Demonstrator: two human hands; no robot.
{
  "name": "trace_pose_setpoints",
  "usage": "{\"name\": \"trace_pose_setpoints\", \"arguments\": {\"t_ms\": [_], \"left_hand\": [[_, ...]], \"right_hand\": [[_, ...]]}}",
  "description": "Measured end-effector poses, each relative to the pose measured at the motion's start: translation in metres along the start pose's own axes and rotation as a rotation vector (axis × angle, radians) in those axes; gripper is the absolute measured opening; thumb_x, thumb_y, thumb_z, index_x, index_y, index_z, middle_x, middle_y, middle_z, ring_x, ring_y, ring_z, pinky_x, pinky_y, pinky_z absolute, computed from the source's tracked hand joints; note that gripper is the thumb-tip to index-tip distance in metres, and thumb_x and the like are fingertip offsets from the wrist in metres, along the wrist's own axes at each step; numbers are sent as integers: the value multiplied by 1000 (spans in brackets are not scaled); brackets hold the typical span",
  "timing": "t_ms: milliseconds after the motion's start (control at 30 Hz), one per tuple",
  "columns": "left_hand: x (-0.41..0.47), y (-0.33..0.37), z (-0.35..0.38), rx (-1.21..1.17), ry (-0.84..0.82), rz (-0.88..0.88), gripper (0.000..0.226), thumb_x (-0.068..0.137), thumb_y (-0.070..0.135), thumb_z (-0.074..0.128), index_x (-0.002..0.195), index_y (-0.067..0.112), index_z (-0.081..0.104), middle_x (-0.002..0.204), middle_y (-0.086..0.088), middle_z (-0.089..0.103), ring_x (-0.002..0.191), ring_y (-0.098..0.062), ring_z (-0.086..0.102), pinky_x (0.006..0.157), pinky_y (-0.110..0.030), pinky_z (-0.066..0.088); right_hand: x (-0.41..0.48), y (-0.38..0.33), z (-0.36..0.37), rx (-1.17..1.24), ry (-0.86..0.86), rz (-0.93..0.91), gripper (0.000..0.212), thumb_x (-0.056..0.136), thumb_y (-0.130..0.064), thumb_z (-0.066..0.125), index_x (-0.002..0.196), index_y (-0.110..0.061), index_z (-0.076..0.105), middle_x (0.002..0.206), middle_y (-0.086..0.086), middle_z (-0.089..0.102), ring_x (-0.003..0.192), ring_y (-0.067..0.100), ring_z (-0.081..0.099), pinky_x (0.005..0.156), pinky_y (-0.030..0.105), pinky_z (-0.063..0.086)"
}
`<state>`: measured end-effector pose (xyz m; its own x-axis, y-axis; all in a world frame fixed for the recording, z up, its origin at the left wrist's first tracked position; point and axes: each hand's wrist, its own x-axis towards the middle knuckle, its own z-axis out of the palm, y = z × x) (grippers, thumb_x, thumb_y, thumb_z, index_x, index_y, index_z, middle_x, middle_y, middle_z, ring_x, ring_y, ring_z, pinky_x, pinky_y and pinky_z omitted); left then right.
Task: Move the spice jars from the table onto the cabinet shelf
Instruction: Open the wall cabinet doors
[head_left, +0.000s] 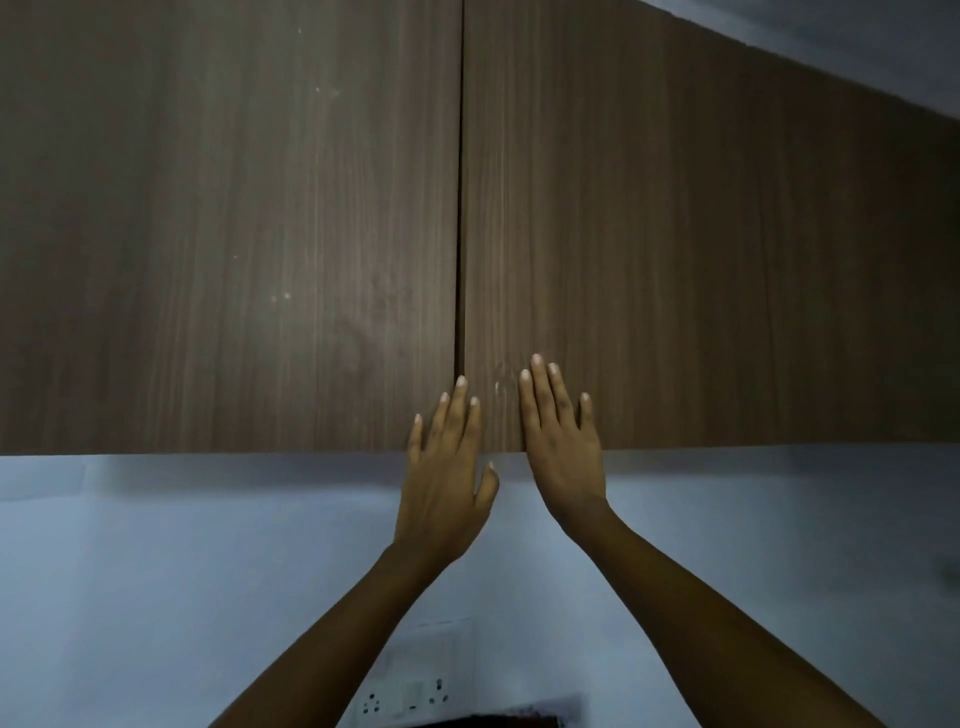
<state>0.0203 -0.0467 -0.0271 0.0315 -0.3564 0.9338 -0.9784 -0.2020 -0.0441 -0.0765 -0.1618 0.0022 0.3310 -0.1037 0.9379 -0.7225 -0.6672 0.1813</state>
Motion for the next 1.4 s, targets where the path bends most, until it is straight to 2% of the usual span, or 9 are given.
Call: {"name": "trace_pose_setpoints", "arguments": {"t_ms": [100, 200, 267, 333, 467, 667, 1100, 1300, 1400], "left_hand": [[9, 18, -7, -210, 87, -65, 70, 91, 47, 29, 146, 17, -3, 156, 2, -3, 145, -11, 0, 114, -33, 3], [25, 46, -21, -605, 151, -231, 73, 94, 42, 45, 147, 23, -3, 157, 4, 5, 140, -3, 9, 111, -27, 14], [36, 63, -31, -921, 146, -387, 72, 94, 29, 54, 149, 23, 8, 152, 8, 21, 132, 0, 21, 104, -21, 25], [40, 72, -36, -1021, 178, -472, 62, 91, 25, 57, 145, 20, 27, 142, 6, 40, 129, -8, 38, 99, -23, 39], [35, 81, -41, -990, 226, -480, 39, 91, 25, 57, 128, 17, 46, 117, 4, 57, 110, -14, 58, 79, -17, 53], [28, 122, -56, -888, 289, -503, 41, 92, 27, 55, 129, 14, 46, 118, 1, 56, 110, -17, 58, 89, -33, 53], [18, 234, -89, -667, 355, -482, 46, 92, 33, 53, 132, 13, 47, 124, -4, 59, 110, -20, 60, 92, -37, 53], [15, 289, -99, -635, 361, -457, 41, 94, 28, 52, 132, 12, 48, 124, -5, 61, 110, -20, 60, 94, -36, 52], [11, 318, -99, -626, 361, -445, 41, 95, 27, 51, 133, 13, 48, 124, -2, 61, 111, -17, 60, 94, -30, 50]], "right_hand": [[-5, 4, -7, 3, 19, 3, 105, 71, -11, 75, 146, -6, 3, 156, 12, 2, 144, 29, 5, 109, 50, 26], [-9, 11, -14, 41, 52, -10, 100, 73, -6, 72, 147, -6, 5, 156, 12, 0, 144, 27, -1, 110, 50, 29], [-11, 16, -20, 60, 68, -13, 99, 72, -5, 72, 147, -6, 7, 156, 12, 2, 144, 28, 2, 109, 49, 28], [-14, 21, -26, 70, 82, -20, 99, 71, -5, 72, 147, -6, 9, 156, 12, 5, 143, 29, 7, 109, 48, 27], [-20, 29, -40, 115, 120, -16, 95, 73, -3, 69, 147, -6, 9, 156, 12, 7, 143, 28, 9, 109, 47, 30], [-32, 48, -63, 205, 155, -20, 92, 74, -9, 71, 146, -6, 14, 155, 11, 12, 143, 26, 9, 109, 44, 24], [-61, 108, -116, 478, 248, -40, 84, 81, -13, 68, 146, -8, 14, 155, 9, 16, 143, 25, 14, 112, 42, 25], [-77, 139, -135, 638, 306, -27, 87, 83, -6, 64, 147, -14, 5, 156, 4, 11, 144, 21, 11, 108, 46, 36], [-85, 155, -145, 736, 338, -11, 86, 88, -13, 61, 148, -20, -1, 157, -5, 2, 145, 16, 8, 100, 43, 46]]}}
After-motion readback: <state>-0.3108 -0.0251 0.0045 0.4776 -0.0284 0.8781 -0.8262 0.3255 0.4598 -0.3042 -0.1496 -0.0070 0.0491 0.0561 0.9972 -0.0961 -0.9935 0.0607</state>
